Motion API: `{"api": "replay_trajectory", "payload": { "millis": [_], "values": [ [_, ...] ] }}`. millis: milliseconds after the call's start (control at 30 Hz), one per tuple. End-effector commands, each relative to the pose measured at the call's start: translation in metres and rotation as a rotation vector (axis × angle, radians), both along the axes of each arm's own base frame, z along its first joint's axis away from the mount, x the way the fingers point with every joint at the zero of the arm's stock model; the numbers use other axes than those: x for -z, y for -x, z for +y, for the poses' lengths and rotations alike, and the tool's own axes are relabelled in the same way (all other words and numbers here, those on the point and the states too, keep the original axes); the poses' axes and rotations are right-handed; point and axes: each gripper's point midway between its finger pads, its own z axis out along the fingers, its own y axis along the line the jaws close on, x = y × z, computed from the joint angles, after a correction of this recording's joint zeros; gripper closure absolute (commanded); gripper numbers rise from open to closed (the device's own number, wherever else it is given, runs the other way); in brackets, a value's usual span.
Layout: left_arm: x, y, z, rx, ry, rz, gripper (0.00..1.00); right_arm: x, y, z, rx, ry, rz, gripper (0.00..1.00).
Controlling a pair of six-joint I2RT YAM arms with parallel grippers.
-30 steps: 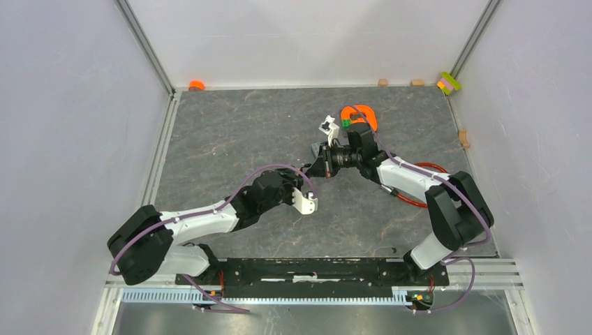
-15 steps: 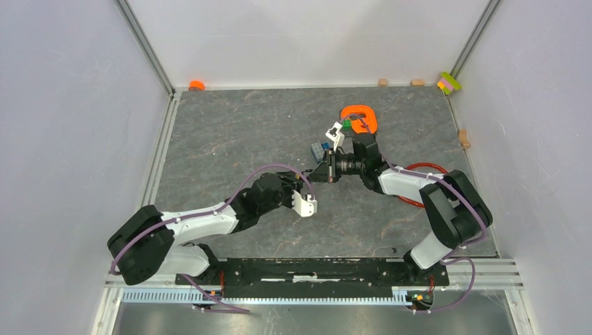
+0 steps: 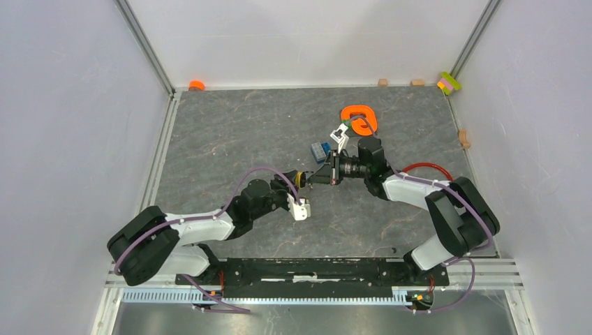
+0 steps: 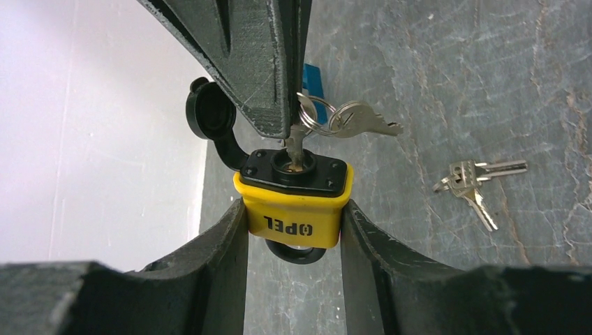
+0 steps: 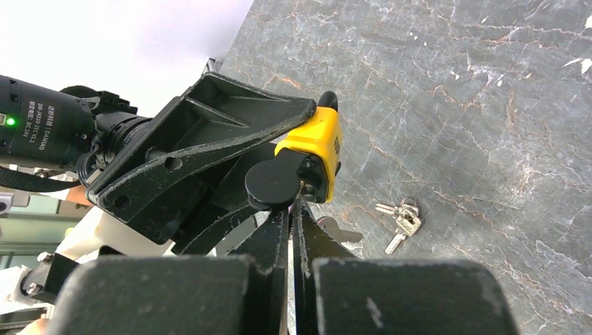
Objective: Unlock with the key
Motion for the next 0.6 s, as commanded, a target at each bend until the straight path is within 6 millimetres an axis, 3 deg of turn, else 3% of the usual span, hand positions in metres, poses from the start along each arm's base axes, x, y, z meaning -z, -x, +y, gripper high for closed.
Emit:
{"api": "replay_trajectory", "payload": {
  "millis": [0, 567],
  "values": [
    [-0.049, 0.000, -0.020, 0.071, 0.164, -0.127, 0.98, -0.032, 0.011, 0.006, -0.063, -0.042, -0.111, 1.00],
    [-0.040, -0.010, -0.025, 0.025, 0.119, -0.055, 0.98, -0.014, -0.003, 0.016, -0.032, 0.099, -0.142, 1.00]
  ]
}}
